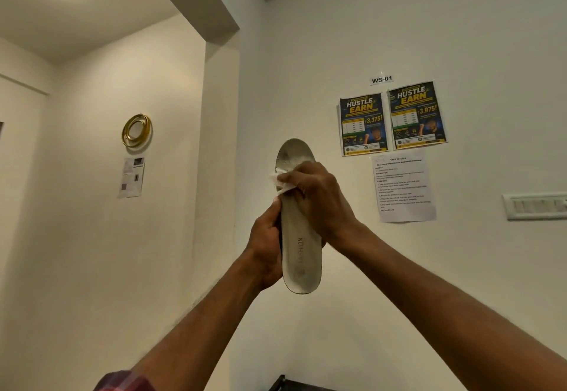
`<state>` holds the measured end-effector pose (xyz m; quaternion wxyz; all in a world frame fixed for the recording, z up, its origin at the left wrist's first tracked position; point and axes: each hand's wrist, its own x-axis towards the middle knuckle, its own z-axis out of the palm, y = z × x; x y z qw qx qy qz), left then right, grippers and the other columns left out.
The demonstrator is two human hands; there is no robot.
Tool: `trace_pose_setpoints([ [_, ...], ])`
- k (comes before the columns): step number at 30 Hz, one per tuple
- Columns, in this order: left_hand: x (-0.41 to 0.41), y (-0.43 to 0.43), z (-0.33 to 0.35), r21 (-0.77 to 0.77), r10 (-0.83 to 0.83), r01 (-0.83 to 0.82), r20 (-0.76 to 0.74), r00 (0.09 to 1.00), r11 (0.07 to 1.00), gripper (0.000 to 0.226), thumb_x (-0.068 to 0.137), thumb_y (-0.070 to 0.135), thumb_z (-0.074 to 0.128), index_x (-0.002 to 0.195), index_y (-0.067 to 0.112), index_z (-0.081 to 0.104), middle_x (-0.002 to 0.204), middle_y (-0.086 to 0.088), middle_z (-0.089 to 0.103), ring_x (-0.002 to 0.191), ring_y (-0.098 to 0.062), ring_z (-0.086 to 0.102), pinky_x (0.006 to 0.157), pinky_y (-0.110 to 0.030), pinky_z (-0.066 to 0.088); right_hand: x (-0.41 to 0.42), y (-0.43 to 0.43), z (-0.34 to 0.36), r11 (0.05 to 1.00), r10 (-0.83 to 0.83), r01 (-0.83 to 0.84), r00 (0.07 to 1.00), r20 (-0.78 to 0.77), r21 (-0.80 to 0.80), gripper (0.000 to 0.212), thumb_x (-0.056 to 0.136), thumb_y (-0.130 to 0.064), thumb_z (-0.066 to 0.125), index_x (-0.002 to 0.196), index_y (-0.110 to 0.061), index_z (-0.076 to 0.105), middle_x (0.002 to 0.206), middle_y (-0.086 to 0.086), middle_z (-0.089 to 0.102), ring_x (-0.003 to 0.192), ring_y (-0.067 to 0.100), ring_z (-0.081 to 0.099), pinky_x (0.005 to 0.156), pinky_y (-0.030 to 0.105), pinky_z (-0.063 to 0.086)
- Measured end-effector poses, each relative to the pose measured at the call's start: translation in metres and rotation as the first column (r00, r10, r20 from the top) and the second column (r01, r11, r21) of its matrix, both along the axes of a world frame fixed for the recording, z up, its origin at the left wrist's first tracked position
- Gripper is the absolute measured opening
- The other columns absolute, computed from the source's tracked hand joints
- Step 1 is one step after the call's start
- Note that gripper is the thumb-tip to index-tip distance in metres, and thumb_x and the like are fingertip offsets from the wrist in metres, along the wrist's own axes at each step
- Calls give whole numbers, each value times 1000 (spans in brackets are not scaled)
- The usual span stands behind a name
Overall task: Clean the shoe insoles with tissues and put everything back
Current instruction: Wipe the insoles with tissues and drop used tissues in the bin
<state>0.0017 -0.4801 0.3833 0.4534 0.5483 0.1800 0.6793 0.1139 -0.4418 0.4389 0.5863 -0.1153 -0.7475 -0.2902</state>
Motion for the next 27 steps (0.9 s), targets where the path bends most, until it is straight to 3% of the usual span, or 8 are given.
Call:
trace_pose_setpoints([
  [3, 3, -4, 5, -7, -26, 26, -47, 999, 1000, 50, 105, 53, 34, 131, 21, 63, 109, -15, 74, 91, -34, 71, 79, -49, 61, 5, 1, 14, 1000, -2, 3, 995, -96, 7, 24, 86, -8, 74, 110, -6, 73, 108, 15, 67, 96, 30, 62, 75, 43, 60],
  [5, 4, -7, 8, 28, -3, 4, -27, 1000, 1000, 47, 107, 50, 34, 131, 23, 63, 108, -15, 75, 87, -31, 74, 72, -46, 62, 1, -4, 8, 999, -29, 27, 998, 47, 37, 27, 88, -10, 72, 114, -4, 70, 107, 17, 64, 94, 32, 63, 75, 42, 60],
  [7, 2, -9, 10, 23, 2, -2, -19, 1000, 1000, 48, 106, 51, 35, 134, 23, 61, 120, -18, 72, 98, -36, 72, 79, -51, 61, 4, -8, 6, 996, -67, 57, 985, 160, 66, 30, 90, -11, 71, 118, -2, 68, 107, 19, 62, 92, 34, 64, 75, 43, 60],
  [12, -5, -10, 12, -47, -49, 44, -115, 992, 998, 60, 104, 58, 32, 133, 15, 62, 123, -20, 70, 107, -39, 67, 98, -57, 50, 14, -8, 39, 993, -56, 64, 996, -74, 101, 28, 82, -3, 77, 109, -1, 71, 105, 21, 66, 94, 35, 64, 73, 42, 61],
  [16, -5, -15, 12, -5, -14, 14, -91, 996, 1000, 52, 104, 55, 37, 129, 18, 63, 108, -19, 74, 94, -39, 69, 99, -62, 48, -3, -13, 28, 980, -121, 94, 982, 147, 178, 21, 84, -3, 75, 104, 2, 71, 97, 19, 65, 83, 32, 66, 66, 37, 60],
  [20, -10, -13, 9, -24, -19, 15, -178, 984, 1000, 63, 105, 58, 30, 136, 12, 60, 128, -24, 66, 108, -40, 66, 101, -59, 48, 5, -11, 49, 988, -39, 52, 995, -91, 144, 20, 81, -5, 78, 100, 0, 72, 98, 18, 67, 88, 31, 65, 68, 41, 60],
  [24, -11, -16, 11, 2, -3, 4, -156, 988, 1000, 58, 104, 56, 34, 132, 14, 62, 121, -24, 69, 104, -41, 67, 95, -58, 52, -5, -15, 38, 969, -144, 115, 982, 121, 218, 19, 84, -6, 75, 100, 3, 70, 96, 19, 64, 82, 30, 65, 64, 39, 60],
  [27, -14, -16, 10, -14, -6, 3, -195, 981, 1000, 64, 105, 57, 30, 136, 10, 61, 129, -24, 65, 110, -40, 66, 99, -57, 50, 7, -10, 51, 972, -135, 140, 990, -39, 187, 21, 84, -4, 75, 104, 0, 71, 98, 18, 64, 88, 32, 64, 64, 42, 60],
])
